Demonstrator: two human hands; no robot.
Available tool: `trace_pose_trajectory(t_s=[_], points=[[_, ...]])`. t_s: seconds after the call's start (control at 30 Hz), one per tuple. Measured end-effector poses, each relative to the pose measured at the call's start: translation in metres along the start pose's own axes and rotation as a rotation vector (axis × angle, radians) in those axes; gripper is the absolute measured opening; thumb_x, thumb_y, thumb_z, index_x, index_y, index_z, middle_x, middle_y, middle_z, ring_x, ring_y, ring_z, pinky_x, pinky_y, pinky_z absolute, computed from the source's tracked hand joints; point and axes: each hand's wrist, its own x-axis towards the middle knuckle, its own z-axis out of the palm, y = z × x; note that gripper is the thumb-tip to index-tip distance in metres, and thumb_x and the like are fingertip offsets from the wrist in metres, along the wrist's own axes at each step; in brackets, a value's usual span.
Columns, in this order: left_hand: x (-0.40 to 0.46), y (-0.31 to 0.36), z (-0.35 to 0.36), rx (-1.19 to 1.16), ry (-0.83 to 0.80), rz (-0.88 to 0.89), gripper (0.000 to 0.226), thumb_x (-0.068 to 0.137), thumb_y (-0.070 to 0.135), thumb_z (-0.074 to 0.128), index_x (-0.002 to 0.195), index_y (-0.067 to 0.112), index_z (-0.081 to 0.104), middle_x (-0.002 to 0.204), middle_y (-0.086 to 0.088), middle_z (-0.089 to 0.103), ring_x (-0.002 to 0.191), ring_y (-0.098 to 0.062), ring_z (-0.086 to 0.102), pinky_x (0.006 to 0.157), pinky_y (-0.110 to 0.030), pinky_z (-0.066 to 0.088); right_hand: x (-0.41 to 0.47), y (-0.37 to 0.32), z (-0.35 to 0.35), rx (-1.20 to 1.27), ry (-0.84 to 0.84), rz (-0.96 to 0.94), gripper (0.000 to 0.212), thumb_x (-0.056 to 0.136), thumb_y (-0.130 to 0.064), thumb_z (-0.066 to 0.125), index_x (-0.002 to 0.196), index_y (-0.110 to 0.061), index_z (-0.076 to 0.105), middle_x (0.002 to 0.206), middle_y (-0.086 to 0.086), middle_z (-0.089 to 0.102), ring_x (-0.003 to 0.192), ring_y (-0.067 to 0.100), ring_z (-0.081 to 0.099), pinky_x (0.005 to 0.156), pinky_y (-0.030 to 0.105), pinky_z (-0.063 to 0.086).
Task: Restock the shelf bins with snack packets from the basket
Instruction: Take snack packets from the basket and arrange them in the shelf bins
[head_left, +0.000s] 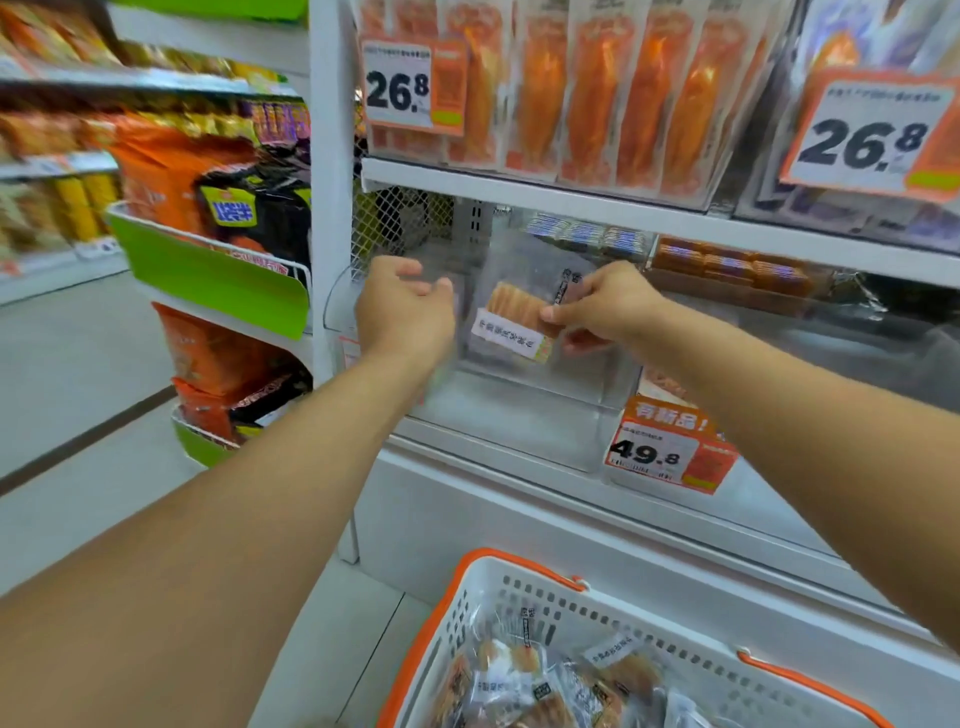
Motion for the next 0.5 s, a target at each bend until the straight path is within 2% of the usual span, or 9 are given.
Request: trace_pose_trajectory(t_s=[0.07,0.13,0.2,0.3,0.37,0.5], points=[[0.006,-0.007,-0.005,-0.01,0.015,-0.047,0.013,0.093,0.019,0.062,0.104,0.023,0.055,0.083,0.009,0.057,0.076,-0.014,0.057,0.072,-0.027,0.048,0.022,-0.001,0.008,-0.042,0.005,0.115,0.017,0.087,-0.012,0.075,0.088,-0.001,0.062,0.084,0.015,0.072,0.07,0.024,0.073,0.07,0.038,0.063],[0.011,-0.013,-0.01,-0.055,-0.011,-0.102,0.012,0.091,0.015,0.058,0.099,0.023,0.058,0.091,-0.001,0.064,0.071,-0.018,0.058,0.062,-0.028,0.047,0.042,-0.004,0.017,-0.083,-0.02,0.18,0.015,0.092,-0.011,0.069,0.099,-0.001,0.061,0.095,0.016,0.072,0.079,0.025,0.073,0.078,0.038,0.062],[0.013,-0.017,-0.012,-0.074,-0.008,-0.128,0.013,0.088,0.014,0.056,0.095,0.024,0.061,0.1,-0.007,0.067,0.077,-0.023,0.062,0.067,-0.035,0.054,0.054,-0.003,0.03,-0.114,-0.061,0.26,0.024,0.095,-0.007,0.063,0.115,0.005,0.058,0.104,0.019,0.069,0.087,0.029,0.072,0.083,0.039,0.06],[0.012,-0.017,-0.011,-0.048,-0.041,-0.147,0.016,0.091,0.013,0.053,0.087,0.027,0.06,0.101,-0.004,0.068,0.082,-0.022,0.062,0.076,-0.037,0.055,0.065,0.01,0.048,-0.12,-0.071,0.371,0.028,0.098,-0.004,0.058,0.122,0.009,0.054,0.117,0.025,0.067,0.105,0.035,0.068,0.095,0.044,0.055],[0.012,-0.018,-0.009,-0.039,-0.065,-0.147,0.018,0.092,0.012,0.052,0.085,0.028,0.059,0.099,-0.003,0.068,0.084,-0.021,0.062,0.074,-0.035,0.055,0.07,0.017,0.056,-0.072,-0.051,0.383,0.025,0.097,-0.003,0.059,0.12,0.007,0.057,0.117,0.022,0.068,0.107,0.033,0.068,0.095,0.044,0.055],[0.01,-0.019,-0.007,0.0,-0.117,-0.134,0.013,0.094,0.013,0.052,0.095,0.022,0.061,0.095,-0.002,0.066,0.08,-0.019,0.064,0.057,-0.029,0.05,0.074,0.021,0.067,0.074,0.036,0.401,0.013,0.093,-0.002,0.065,0.104,0.0,0.059,0.102,0.017,0.07,0.095,0.032,0.072,0.081,0.042,0.06]])
